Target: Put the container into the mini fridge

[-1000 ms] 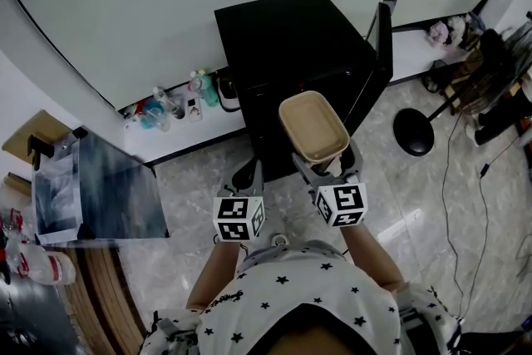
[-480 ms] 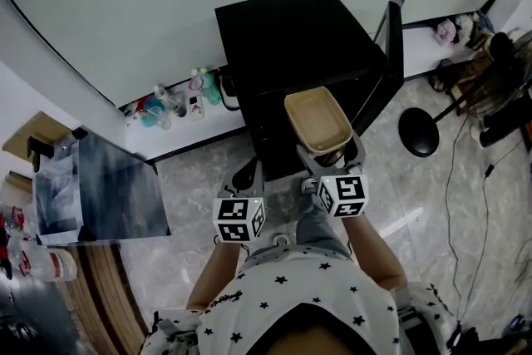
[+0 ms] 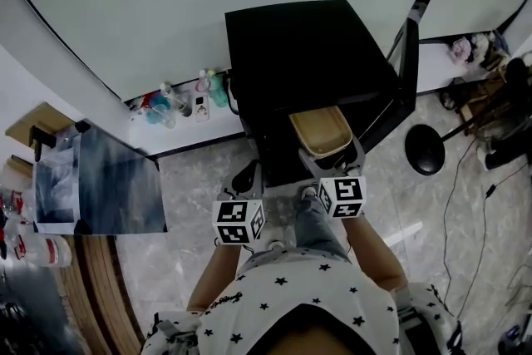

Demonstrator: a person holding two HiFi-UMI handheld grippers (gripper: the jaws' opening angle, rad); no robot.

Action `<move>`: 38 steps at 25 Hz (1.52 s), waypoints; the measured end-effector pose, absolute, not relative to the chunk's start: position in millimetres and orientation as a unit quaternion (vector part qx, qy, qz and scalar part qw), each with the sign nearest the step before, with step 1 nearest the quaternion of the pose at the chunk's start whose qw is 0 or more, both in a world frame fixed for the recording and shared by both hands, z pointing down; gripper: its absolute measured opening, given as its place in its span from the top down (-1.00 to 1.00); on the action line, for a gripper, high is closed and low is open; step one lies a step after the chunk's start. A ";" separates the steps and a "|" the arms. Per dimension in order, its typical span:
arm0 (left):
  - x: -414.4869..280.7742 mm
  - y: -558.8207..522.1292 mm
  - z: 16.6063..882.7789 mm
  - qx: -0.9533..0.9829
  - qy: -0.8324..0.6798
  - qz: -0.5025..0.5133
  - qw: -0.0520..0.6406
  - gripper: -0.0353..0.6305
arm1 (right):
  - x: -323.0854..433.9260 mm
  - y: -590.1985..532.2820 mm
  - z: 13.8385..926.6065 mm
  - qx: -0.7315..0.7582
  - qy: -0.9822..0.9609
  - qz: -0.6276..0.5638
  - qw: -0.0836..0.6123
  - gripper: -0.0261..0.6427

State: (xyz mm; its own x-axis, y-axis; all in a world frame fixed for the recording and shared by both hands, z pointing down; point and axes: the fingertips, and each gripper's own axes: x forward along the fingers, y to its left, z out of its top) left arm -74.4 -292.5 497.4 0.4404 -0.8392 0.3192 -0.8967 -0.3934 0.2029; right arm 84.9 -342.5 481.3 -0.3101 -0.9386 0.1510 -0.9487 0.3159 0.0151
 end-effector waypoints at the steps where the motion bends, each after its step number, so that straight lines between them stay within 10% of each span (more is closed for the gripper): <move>1: -73.0 -294.0 498.7 0.830 -0.523 0.085 0.173 0.86 | 84.8 -346.1 483.6 0.581 -0.810 0.038 0.069 -0.64; 38: -80.3 -325.8 514.5 0.812 -0.546 0.096 0.183 0.86 | 81.1 -445.1 528.9 0.574 -0.811 0.057 0.096 -0.64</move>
State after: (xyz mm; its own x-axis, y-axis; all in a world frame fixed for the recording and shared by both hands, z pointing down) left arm -80.3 -325.8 514.5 0.3861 -0.8512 0.3555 -0.9214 -0.3373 0.1932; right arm 81.1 -445.1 528.9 -0.3227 -0.9204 0.2209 -0.9422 0.3346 0.0179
